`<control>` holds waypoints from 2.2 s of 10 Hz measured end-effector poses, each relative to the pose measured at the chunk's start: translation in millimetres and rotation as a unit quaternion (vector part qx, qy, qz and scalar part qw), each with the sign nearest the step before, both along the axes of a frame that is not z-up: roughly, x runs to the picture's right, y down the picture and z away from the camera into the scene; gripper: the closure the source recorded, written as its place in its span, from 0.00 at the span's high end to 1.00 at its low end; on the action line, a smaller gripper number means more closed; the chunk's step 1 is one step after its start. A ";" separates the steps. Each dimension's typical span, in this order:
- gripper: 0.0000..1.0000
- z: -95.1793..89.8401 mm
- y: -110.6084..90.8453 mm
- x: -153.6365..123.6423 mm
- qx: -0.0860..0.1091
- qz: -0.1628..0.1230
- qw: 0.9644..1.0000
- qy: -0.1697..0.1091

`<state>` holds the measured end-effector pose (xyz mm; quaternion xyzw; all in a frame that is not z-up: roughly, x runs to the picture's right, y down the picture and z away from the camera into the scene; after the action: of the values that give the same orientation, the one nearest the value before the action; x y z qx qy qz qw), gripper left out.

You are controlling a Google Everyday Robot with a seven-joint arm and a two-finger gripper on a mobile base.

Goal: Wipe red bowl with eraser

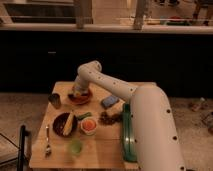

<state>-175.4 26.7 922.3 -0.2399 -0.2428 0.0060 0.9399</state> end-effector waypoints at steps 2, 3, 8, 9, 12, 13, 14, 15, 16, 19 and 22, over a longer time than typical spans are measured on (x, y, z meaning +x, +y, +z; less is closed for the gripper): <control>0.00 -6.2 10.0 5.5 -0.013 -0.014 1.000 -0.004; 0.00 -7.1 14.7 10.0 -0.021 -0.020 1.000 -0.001; 0.00 -4.3 16.3 46.1 -0.035 -0.022 0.998 0.038; 0.00 -2.2 12.6 50.6 -0.032 -0.019 0.998 0.046; 0.00 10.5 -3.7 50.0 -0.015 -0.010 0.998 0.067; 0.00 14.5 -8.2 46.7 -0.011 -0.010 0.997 0.072; 0.00 18.1 -12.0 39.0 -0.005 -0.012 0.997 0.074; 0.00 19.8 -15.6 32.3 0.000 -0.013 0.997 0.074; 0.00 20.2 -16.5 29.7 0.002 -0.014 0.997 0.074; 0.00 15.6 -11.6 -8.9 0.004 -0.038 0.998 0.044; 0.00 4.2 7.1 -15.1 -0.005 -0.063 0.998 0.023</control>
<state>-190.5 33.8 926.5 -0.2594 -0.2051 -0.0462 0.9426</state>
